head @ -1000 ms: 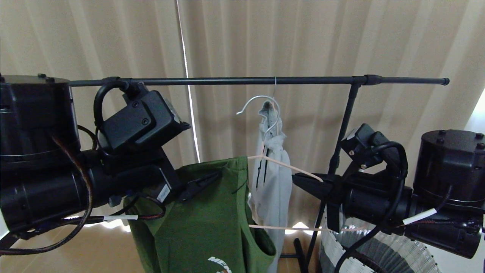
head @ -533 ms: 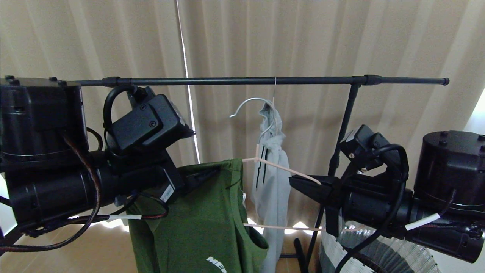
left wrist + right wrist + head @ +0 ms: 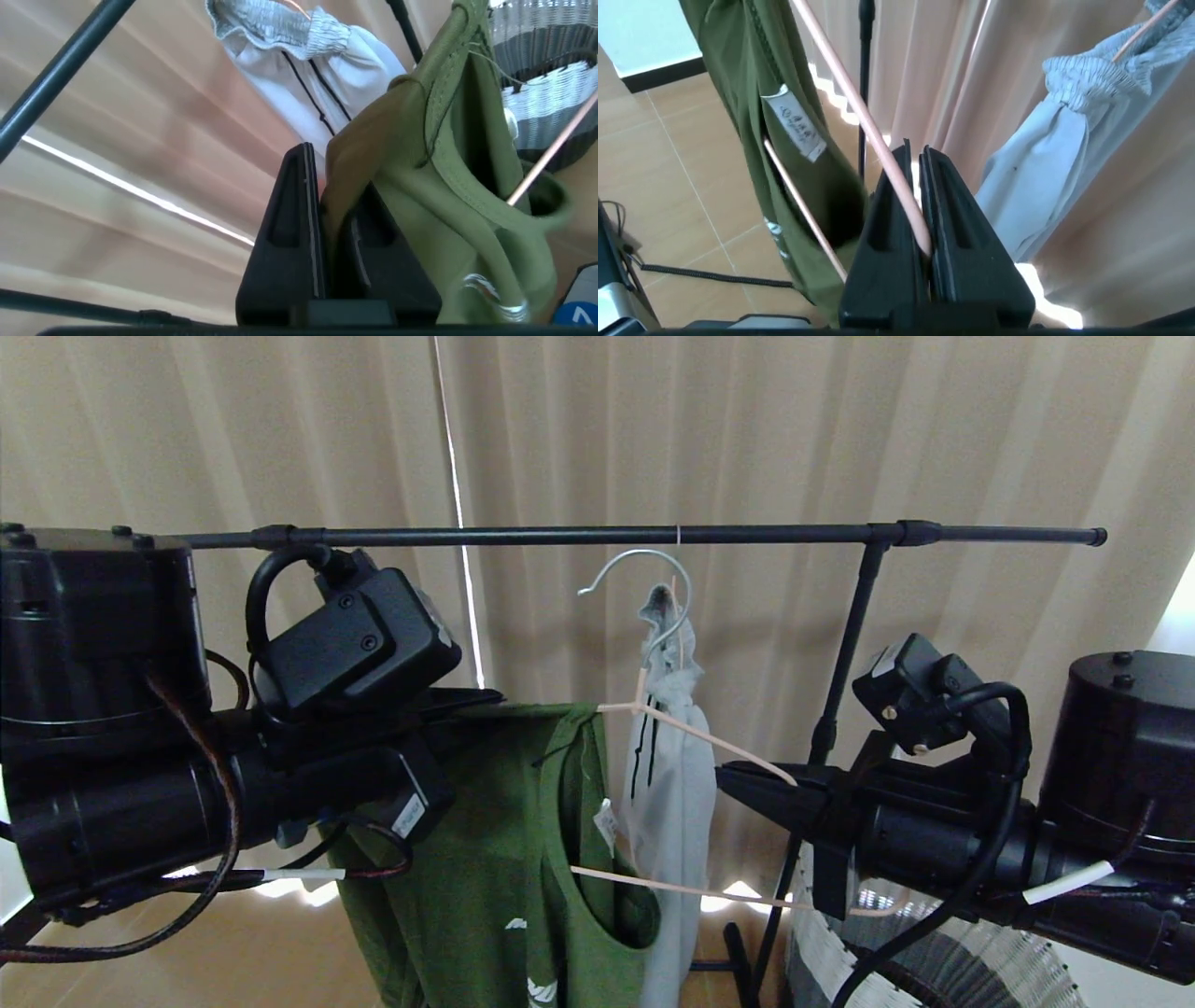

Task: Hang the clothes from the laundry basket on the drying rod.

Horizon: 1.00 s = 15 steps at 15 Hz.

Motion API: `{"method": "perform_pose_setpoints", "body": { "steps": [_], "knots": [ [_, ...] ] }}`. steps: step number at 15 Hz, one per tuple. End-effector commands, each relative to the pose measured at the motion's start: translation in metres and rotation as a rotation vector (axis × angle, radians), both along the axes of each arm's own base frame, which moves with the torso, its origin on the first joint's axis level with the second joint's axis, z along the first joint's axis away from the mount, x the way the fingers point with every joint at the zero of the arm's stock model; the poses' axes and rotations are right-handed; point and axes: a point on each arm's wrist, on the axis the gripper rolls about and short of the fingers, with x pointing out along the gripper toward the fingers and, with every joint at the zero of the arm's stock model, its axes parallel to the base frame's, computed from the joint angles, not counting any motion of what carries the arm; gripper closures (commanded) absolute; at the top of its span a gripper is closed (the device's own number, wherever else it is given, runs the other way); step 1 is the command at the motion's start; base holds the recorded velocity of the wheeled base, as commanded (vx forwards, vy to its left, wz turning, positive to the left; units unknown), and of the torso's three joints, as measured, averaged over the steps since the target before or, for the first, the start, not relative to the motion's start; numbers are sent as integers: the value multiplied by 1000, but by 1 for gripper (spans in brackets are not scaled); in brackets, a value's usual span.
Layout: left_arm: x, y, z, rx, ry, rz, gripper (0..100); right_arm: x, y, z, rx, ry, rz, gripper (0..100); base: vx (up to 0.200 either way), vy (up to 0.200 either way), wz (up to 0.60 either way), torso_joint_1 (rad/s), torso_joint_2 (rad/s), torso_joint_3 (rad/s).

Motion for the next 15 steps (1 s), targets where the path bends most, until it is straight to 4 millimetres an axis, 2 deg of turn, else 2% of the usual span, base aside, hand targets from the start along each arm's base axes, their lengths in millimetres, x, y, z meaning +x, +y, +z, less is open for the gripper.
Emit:
{"method": "perform_pose_setpoints", "body": {
  "steps": [1, 5, 6, 12, 15],
  "knots": [
    [-2, 2, 1, -2, -4, 2, 100, -1, -1, 1, 3, -4, -1, 100, 0, 0, 0, 0, 0, 0],
    [-1, 2, -4, -23, -34, 10, 100, -1, -1, 2, 4, -5, -1, 100, 0, 0, 0, 0, 0, 0],
    [1, 4, -4, -21, -34, 20, 100, 0, -1, 1, 3, -4, -2, 0, 0, 0, 0, 0, 0, 0],
    [5, 21, -7, -14, -32, 104, 100, 2, -9, 4, 7, -15, -38, 0, 0, 0, 0, 0, 0, 0],
    [5, 33, -7, -4, -44, 202, 100, 3, -15, 5, 10, -20, -61, 0, 0, 0, 0, 0, 0, 0]
  ]
}}
